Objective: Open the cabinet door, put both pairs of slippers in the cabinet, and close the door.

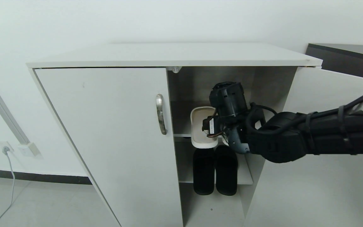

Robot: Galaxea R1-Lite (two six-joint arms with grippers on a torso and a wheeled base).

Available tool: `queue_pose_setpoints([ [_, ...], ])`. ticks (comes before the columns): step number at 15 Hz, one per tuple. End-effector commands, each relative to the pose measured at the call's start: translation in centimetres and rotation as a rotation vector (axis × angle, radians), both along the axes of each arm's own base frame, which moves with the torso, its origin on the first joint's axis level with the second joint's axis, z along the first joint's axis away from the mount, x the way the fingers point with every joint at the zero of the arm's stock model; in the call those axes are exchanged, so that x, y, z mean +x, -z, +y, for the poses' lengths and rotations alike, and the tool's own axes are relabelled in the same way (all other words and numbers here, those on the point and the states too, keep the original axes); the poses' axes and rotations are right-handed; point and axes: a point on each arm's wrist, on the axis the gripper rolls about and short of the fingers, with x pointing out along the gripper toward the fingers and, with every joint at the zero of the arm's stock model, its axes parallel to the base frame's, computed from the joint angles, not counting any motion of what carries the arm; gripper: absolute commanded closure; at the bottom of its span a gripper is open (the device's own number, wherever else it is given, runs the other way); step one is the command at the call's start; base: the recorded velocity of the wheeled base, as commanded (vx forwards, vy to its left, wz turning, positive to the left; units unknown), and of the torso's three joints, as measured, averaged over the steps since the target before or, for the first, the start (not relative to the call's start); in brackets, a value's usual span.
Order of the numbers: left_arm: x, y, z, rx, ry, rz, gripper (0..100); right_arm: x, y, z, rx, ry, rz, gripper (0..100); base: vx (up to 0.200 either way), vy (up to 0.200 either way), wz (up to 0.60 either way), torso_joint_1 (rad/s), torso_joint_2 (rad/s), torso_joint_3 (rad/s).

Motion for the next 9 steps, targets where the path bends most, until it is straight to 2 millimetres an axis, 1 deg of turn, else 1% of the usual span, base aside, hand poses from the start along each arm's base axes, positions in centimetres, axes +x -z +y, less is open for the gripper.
queue_pose_setpoints([
  [1,0.0,0.0,0.0,0.000,-0.001,0.001,100,-2.8,-1.4,-1.3,0.029,-0.029,-0.029,0,0.000,0.000,0.00,0.000,0.00,0.000],
  [5,0.0,0.0,0.0,0.000,-0.001,0.001,100,-6.1,-0.3,-2.8,0.040,-0.085,-0.031,0,0.000,0.000,0.00,0.000,0.00,0.000],
  [7,0.0,0.0,0.0,0.000,-0.001,0.001,100,-8.1,0.8,-3.8,0.062,-0.163,-0.024,0,0.000,0.000,0.00,0.000,0.00,0.000],
  [9,0.0,0.0,0.0,0.000,-0.001,0.001,100,-8.8,1.5,-4.4,0.080,-0.204,-0.021,0,0.000,0.000,0.00,0.000,0.00,0.000],
])
